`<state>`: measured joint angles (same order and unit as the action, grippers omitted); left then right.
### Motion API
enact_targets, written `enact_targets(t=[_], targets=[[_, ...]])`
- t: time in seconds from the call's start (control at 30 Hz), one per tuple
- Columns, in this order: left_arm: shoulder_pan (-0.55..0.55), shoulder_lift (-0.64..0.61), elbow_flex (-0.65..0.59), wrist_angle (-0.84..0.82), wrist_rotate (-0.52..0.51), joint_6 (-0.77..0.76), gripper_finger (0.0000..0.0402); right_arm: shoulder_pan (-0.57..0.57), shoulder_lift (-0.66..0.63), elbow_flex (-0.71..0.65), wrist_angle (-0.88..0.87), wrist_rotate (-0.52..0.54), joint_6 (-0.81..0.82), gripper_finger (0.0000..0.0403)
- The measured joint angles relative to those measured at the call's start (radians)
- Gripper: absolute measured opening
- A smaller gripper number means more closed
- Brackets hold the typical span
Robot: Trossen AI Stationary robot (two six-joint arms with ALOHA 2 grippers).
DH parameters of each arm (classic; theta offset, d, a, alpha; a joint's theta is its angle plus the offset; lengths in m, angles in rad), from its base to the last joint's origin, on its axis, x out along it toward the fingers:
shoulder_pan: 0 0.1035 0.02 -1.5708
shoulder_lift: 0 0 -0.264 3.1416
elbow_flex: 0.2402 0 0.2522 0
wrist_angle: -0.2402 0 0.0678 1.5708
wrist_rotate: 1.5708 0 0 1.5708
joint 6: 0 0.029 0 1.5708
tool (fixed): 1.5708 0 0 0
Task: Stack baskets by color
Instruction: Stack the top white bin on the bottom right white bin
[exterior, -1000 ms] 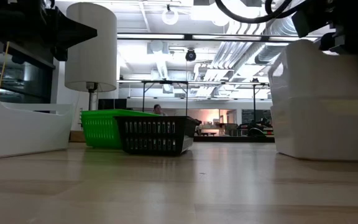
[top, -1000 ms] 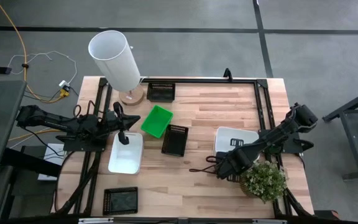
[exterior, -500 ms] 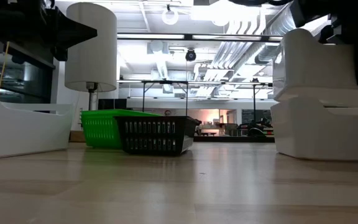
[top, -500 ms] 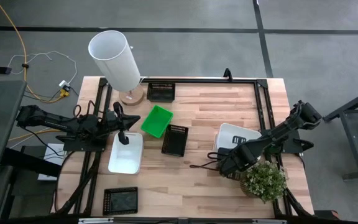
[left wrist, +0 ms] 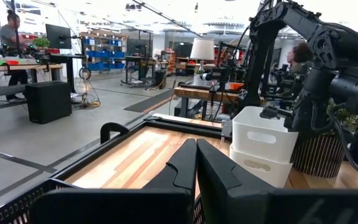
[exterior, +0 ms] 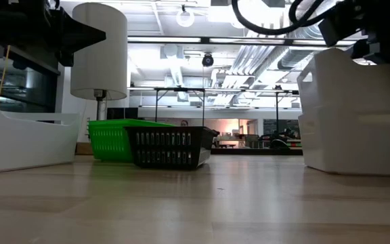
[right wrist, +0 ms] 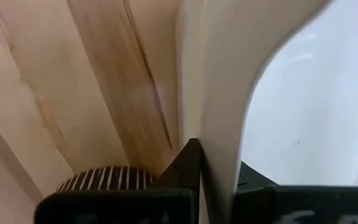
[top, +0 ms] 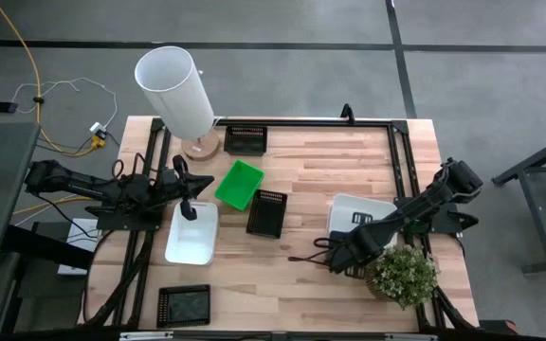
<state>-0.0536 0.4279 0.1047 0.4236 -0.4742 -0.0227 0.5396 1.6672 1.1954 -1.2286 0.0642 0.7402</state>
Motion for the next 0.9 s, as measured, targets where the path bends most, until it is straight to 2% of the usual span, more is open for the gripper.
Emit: enact_targets(t=[0.4, 0.5, 0.67, 0.77, 0.9], targets=[[0.000, 0.000, 0.000, 0.000, 0.000, 0.000, 0.0000, 0.000, 0.000, 0.000, 0.039, 0.001, -0.015, 0.0009], [0.000, 0.000, 0.000, 0.000, 0.000, -0.001, 0.0000, -0.009, 0.000, 0.000, 0.039, -0.020, -0.011, 0.0035], [0.000, 0.000, 0.000, 0.000, 0.000, -0.003, 0.0000, -0.025, -0.009, 0.000, 0.007, -0.046, -0.013, 0.0106], [0.000, 0.000, 0.000, 0.000, 0.000, -0.003, 0.0000, -0.029, -0.033, 0.000, -0.010, -0.012, -0.021, 0.0145], [0.000, 0.000, 0.000, 0.000, 0.000, -0.002, 0.0000, -0.026, -0.084, 0.000, -0.020, 0.087, -0.013, 0.0180]])
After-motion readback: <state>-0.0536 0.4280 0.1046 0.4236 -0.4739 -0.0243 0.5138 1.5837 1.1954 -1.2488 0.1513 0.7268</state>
